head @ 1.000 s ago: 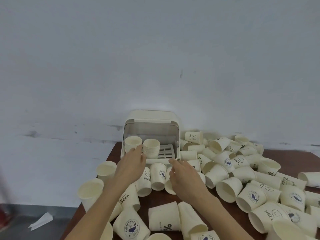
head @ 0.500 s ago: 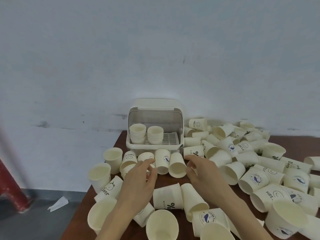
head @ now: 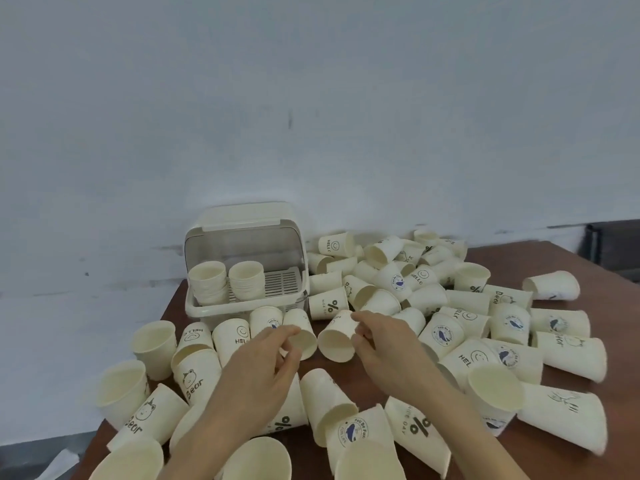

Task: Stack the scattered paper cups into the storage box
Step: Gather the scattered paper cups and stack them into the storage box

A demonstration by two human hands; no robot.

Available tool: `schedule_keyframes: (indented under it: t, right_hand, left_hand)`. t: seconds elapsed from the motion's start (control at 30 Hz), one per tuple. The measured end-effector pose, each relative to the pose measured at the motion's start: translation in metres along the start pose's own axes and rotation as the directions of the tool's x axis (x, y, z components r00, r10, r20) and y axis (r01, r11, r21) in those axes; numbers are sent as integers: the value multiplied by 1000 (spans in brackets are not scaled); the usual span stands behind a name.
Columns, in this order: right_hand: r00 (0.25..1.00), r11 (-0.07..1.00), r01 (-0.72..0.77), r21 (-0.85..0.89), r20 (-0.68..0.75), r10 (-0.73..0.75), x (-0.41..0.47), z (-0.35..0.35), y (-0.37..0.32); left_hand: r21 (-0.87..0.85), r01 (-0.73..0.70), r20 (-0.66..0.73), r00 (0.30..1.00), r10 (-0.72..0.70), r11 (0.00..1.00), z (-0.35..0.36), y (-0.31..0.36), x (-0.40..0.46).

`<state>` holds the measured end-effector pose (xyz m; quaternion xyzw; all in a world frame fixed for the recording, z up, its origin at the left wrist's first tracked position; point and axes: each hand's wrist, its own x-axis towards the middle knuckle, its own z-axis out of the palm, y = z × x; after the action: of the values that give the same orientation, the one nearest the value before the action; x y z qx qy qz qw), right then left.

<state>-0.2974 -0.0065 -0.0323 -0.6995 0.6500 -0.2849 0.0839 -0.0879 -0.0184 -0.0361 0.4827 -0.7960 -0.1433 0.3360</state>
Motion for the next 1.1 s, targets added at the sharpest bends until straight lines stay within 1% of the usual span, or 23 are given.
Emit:
schedule_keyframes:
  t: [0.2, 0.4, 0.57, 0.67, 0.73, 0.9, 0.97, 1.1]
  right_hand:
    - [998, 999, -36, -24, -52, 34, -7, -22, 22]
    - [995, 996, -82, -37, -65, 80, -11, -39, 45]
    - [995, 994, -96, -48, -43, 93, -12, -52, 63]
    - [995, 993, -94, -67, -29, 92, -10, -59, 71]
    - [997, 993, -82, -81, -18, 81, -10, -65, 76]
    - [999, 992, -53, -112, -9, 52, -18, -87, 91]
    - [998, 990, -68, -127, 4, 69, -21, -95, 100]
    - [994, 985, -99, -143, 33, 105, -31, -109, 116]
  left_hand:
    - [29, -125, 84, 989, 122, 992, 14, 27, 22]
    - [57, -209, 161, 967, 197, 976, 35, 53, 36]
    - [94, -225, 226, 954, 199, 970, 45, 66, 37]
    - [98, -217, 245, 951, 188, 971, 51, 76, 36]
    - [129, -208, 255, 952, 171, 970, 55, 83, 37]
    - [219, -174, 242, 963, 119, 960, 66, 112, 38]
    - [231, -153, 245, 965, 95, 961, 73, 123, 41]
    - [236, -157, 251, 963, 96, 959, 88, 151, 48]
